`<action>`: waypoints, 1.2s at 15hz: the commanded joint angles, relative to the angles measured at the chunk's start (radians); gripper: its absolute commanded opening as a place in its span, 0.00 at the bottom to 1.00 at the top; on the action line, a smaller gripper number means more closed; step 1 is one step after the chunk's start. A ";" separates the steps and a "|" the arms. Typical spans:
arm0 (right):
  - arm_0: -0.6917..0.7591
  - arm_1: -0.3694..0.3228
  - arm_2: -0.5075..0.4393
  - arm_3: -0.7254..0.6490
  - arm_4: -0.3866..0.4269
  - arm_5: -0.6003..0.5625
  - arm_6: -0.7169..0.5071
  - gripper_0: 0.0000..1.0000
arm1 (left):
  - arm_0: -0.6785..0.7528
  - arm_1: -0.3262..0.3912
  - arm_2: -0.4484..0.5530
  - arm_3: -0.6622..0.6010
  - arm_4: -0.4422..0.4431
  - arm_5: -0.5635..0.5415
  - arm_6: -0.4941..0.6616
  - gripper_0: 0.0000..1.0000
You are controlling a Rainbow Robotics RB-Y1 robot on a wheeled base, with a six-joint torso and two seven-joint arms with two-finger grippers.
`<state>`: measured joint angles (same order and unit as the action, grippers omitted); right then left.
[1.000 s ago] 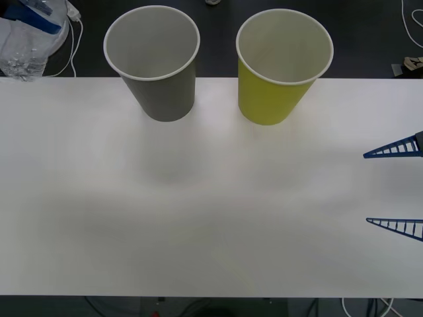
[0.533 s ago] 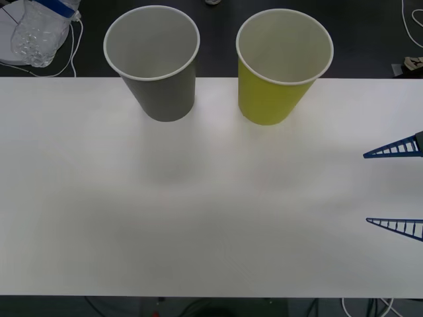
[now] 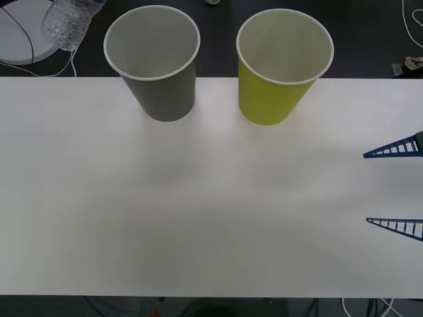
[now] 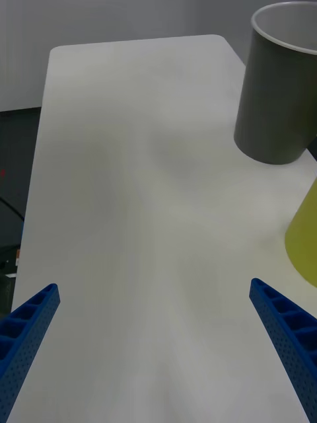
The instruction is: Put the can into the green bin and the plastic bottle into the gray bin
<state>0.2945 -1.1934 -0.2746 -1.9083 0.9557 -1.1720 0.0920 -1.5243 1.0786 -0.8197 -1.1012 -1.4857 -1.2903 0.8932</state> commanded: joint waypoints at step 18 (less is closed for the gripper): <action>0.000 0.000 0.000 0.000 0.000 0.000 0.000 1.00 | -0.186 -0.284 -0.118 0.323 0.005 -0.006 0.003 0.00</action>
<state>0.2945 -1.1934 -0.2746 -1.9083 0.9557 -1.1720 0.0920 -1.7115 0.7947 -0.9373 -0.7778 -1.4800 -1.2950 0.8970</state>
